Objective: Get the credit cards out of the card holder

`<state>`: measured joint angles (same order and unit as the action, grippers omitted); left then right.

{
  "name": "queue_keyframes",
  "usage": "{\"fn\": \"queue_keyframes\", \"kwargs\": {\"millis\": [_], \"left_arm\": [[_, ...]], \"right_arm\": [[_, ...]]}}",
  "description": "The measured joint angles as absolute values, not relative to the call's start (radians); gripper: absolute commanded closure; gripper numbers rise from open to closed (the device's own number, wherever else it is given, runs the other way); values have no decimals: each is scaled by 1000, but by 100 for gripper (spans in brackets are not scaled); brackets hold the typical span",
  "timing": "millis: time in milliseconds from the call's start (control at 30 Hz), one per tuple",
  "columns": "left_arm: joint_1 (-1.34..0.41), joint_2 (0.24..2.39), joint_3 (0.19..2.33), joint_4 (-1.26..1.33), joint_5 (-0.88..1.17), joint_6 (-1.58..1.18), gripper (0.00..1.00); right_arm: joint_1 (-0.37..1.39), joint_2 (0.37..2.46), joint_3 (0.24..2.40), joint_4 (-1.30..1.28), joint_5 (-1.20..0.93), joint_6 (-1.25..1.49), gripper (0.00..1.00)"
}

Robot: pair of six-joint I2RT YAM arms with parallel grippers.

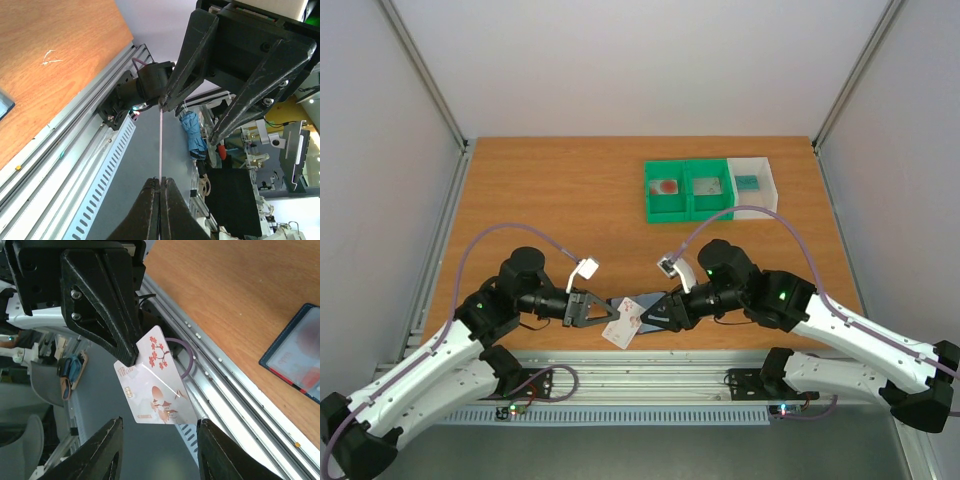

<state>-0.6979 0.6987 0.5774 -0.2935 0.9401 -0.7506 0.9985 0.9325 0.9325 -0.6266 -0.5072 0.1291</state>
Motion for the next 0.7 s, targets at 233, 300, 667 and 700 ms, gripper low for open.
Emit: {"fn": "queue_keyframes", "kwargs": {"millis": [233, 300, 667, 700], "left_arm": [[-698, 694, 577, -295, 955, -746, 100], [-698, 693, 577, -295, 960, -743, 100], [-702, 692, 577, -303, 962, -723, 99], [-702, 692, 577, -304, 962, -723, 100]], "right_arm": [[998, 952, 933, -614, -525, 130, 58], [998, 959, 933, -612, -525, 130, 57], [998, 971, 932, -610, -523, 136, 71], [998, 972, 932, -606, -527, 138, 74]]}}
